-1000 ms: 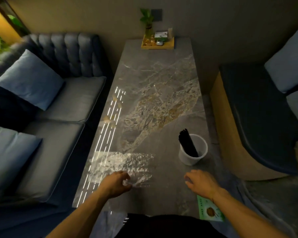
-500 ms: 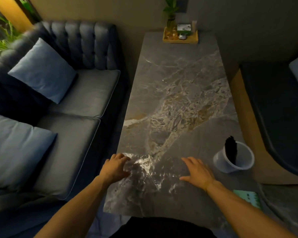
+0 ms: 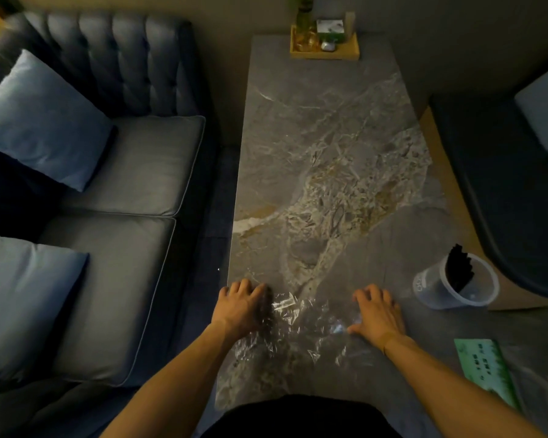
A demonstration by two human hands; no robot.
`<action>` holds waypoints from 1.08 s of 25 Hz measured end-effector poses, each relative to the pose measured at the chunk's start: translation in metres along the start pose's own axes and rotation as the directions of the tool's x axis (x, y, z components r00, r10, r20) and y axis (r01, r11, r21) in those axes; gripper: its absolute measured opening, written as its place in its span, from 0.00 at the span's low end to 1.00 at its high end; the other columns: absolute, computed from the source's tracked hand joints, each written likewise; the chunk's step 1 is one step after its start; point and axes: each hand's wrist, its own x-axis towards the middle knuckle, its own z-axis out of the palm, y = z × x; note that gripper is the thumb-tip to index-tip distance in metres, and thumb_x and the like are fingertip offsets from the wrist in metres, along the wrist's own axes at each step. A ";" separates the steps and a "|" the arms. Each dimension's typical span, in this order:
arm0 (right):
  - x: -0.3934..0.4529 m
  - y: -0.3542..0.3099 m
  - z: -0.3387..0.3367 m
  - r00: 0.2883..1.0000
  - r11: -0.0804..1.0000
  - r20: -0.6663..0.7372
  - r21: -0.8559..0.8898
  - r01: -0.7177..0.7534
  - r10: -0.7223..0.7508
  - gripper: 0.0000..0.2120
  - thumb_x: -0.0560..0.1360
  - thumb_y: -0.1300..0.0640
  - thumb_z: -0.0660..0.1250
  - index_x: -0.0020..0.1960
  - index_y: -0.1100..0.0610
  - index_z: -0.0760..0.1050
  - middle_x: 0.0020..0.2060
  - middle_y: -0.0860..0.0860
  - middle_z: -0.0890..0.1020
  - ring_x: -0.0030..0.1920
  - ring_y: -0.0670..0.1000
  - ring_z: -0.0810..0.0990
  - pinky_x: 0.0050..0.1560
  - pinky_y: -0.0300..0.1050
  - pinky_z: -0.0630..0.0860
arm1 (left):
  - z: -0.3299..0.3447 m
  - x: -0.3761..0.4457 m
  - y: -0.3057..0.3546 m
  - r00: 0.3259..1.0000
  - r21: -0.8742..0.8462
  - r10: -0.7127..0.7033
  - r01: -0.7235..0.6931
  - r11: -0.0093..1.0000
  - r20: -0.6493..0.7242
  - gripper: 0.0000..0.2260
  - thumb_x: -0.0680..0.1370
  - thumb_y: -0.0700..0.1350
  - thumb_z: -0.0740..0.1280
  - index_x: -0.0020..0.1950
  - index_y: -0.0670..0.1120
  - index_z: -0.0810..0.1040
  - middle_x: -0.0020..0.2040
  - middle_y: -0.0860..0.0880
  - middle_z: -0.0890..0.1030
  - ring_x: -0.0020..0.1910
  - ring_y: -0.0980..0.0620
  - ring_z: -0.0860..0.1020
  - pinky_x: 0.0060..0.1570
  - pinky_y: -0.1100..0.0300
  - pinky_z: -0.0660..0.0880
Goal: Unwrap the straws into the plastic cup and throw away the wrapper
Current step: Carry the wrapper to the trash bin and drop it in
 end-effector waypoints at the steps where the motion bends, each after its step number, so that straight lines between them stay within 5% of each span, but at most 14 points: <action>1: -0.002 -0.001 0.000 1.000 1.000 -0.009 0.018 -0.001 0.001 0.26 0.67 0.43 0.74 0.59 0.49 0.67 0.60 0.50 0.69 0.61 0.56 0.68 0.58 0.51 0.70 | 0.002 0.001 -0.002 1.000 0.004 0.006 -0.006 1.000 0.009 0.38 0.65 0.62 0.71 0.71 0.60 0.59 0.61 0.48 0.71 0.62 0.43 0.70 0.61 0.45 0.68; 3: -0.007 -0.001 0.001 1.000 0.994 -0.024 0.113 0.011 -0.008 0.18 0.69 0.49 0.73 0.51 0.50 0.67 0.55 0.50 0.74 0.56 0.55 0.73 0.53 0.51 0.72 | 0.002 0.003 -0.007 1.000 0.003 0.009 -0.009 1.000 0.020 0.36 0.65 0.62 0.73 0.69 0.59 0.62 0.60 0.48 0.71 0.61 0.43 0.70 0.60 0.46 0.68; 5: -0.013 0.000 0.003 0.999 0.908 -0.012 0.418 -0.036 0.045 0.14 0.71 0.58 0.72 0.48 0.52 0.66 0.46 0.53 0.78 0.47 0.56 0.77 0.48 0.53 0.76 | 0.000 0.004 -0.008 1.000 0.009 0.016 -0.017 1.000 0.011 0.32 0.66 0.62 0.72 0.66 0.56 0.66 0.59 0.47 0.71 0.60 0.43 0.70 0.58 0.47 0.69; 9: -0.030 0.002 -0.008 0.990 0.481 0.029 0.872 -0.092 0.137 0.15 0.69 0.72 0.71 0.49 0.58 0.71 0.37 0.51 0.79 0.42 0.55 0.78 0.44 0.44 0.78 | -0.011 0.005 -0.005 0.997 -0.026 0.073 -0.073 0.997 0.032 0.22 0.70 0.60 0.68 0.59 0.50 0.74 0.58 0.47 0.73 0.59 0.43 0.72 0.57 0.48 0.70; 11: -0.041 0.007 -0.018 0.989 0.385 0.000 0.921 -0.058 0.147 0.14 0.68 0.72 0.73 0.46 0.58 0.74 0.38 0.54 0.81 0.40 0.52 0.79 0.40 0.34 0.77 | -0.023 0.007 0.003 0.984 -0.159 0.150 -0.134 0.978 0.091 0.17 0.71 0.57 0.68 0.54 0.50 0.77 0.55 0.48 0.78 0.53 0.45 0.77 0.48 0.53 0.72; 13: -0.052 0.014 -0.027 0.993 0.373 -0.027 0.928 -0.019 0.116 0.12 0.69 0.69 0.74 0.44 0.55 0.77 0.40 0.54 0.82 0.41 0.49 0.79 0.42 0.35 0.77 | -0.033 0.009 0.017 0.962 -0.321 0.251 -0.205 0.925 0.108 0.08 0.73 0.51 0.69 0.47 0.48 0.78 0.48 0.47 0.83 0.45 0.46 0.80 0.40 0.54 0.72; 21: -0.110 0.067 -0.033 0.969 0.288 -0.083 0.958 0.013 0.233 0.09 0.69 0.62 0.76 0.47 0.55 0.80 0.42 0.50 0.84 0.43 0.47 0.82 0.44 0.35 0.78 | -0.052 0.003 0.110 0.883 -0.729 0.470 -0.309 0.612 0.021 0.04 0.74 0.44 0.72 0.44 0.44 0.81 0.35 0.54 0.79 0.35 0.59 0.76 0.41 0.63 0.74; 24: -0.161 0.112 -0.015 0.923 0.138 -0.047 0.990 -0.007 0.382 0.15 0.67 0.60 0.78 0.52 0.53 0.79 0.46 0.54 0.85 0.46 0.50 0.82 0.47 0.45 0.79 | -0.055 -0.007 0.156 0.861 -0.780 0.508 -0.328 0.534 -0.014 0.03 0.75 0.41 0.72 0.43 0.43 0.81 0.34 0.52 0.79 0.35 0.58 0.76 0.41 0.62 0.74; 27: -0.223 0.145 0.017 0.891 -0.124 0.048 0.992 0.010 0.452 0.21 0.62 0.54 0.79 0.54 0.53 0.80 0.46 0.52 0.86 0.44 0.48 0.84 0.42 0.41 0.79 | -0.054 -0.027 0.212 0.831 -0.816 0.554 -0.349 0.461 -0.043 0.04 0.75 0.38 0.72 0.41 0.44 0.80 0.34 0.51 0.78 0.34 0.59 0.74 0.39 0.66 0.73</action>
